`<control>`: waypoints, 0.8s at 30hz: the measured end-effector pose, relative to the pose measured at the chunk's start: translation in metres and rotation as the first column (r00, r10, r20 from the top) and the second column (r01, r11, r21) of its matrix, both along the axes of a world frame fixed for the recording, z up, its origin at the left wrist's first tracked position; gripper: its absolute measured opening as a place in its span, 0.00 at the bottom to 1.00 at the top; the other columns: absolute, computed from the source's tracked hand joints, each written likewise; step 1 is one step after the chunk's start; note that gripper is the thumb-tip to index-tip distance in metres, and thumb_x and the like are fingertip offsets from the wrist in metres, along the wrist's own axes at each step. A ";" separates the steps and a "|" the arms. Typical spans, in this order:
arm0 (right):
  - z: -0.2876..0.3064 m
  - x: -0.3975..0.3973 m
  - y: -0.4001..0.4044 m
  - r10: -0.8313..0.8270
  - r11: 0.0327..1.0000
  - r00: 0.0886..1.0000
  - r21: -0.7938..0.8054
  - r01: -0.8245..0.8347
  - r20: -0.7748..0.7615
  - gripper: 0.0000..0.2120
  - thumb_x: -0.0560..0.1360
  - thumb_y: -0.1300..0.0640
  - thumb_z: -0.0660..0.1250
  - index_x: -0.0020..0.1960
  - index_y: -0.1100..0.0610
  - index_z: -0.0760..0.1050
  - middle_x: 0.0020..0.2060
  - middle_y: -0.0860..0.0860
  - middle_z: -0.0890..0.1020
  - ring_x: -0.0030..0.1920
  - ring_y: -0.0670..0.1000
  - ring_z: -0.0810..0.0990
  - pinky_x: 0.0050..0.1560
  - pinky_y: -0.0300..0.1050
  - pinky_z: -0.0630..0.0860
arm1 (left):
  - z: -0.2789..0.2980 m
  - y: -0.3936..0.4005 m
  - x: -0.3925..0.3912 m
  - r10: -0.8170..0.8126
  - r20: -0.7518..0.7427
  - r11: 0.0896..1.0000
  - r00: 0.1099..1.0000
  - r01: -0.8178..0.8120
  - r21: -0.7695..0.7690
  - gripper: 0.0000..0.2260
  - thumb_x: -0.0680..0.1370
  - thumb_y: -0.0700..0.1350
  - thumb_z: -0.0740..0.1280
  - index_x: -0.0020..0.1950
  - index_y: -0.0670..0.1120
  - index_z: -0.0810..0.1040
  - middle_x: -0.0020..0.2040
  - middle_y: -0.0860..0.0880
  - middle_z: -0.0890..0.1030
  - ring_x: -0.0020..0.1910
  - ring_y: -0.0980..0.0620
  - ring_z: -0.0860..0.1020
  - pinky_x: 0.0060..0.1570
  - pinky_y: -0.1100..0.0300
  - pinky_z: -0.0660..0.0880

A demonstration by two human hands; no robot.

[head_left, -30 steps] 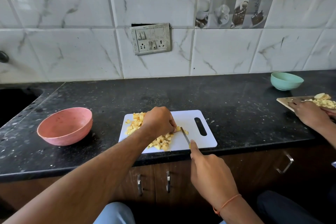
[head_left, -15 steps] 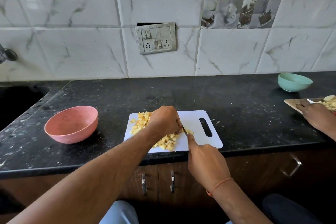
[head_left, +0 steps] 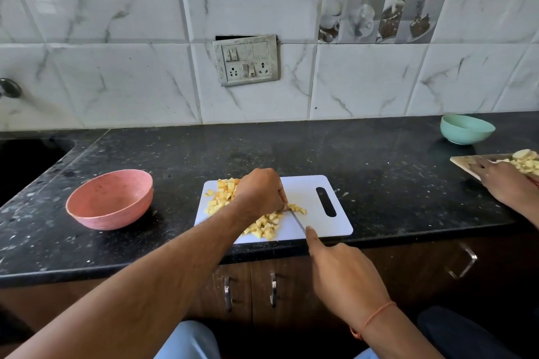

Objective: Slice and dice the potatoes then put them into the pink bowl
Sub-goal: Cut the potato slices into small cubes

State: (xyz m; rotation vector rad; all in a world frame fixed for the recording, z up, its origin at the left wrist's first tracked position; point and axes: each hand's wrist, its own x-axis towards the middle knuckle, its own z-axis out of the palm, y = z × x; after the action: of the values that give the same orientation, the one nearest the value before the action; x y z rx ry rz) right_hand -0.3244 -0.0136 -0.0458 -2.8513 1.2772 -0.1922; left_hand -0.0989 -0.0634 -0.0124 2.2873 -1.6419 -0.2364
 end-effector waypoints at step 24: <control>-0.007 -0.027 -0.135 -0.453 0.794 0.433 0.574 -0.201 0.779 0.19 0.86 0.57 0.62 0.75 0.45 0.74 0.31 0.51 0.63 0.28 0.46 0.60 0.24 0.39 0.60 | 0.047 -0.025 0.027 -0.379 0.327 0.881 0.866 0.230 0.412 0.19 0.83 0.61 0.66 0.63 0.49 0.86 0.59 0.51 0.86 0.60 0.48 0.82 0.63 0.49 0.78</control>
State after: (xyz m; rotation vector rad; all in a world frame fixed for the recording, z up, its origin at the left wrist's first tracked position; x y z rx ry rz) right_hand -0.3516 -0.1489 -0.0527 -1.5750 0.9929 -0.9719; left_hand -0.0718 -0.0880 0.0349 2.4368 -2.3609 -0.1575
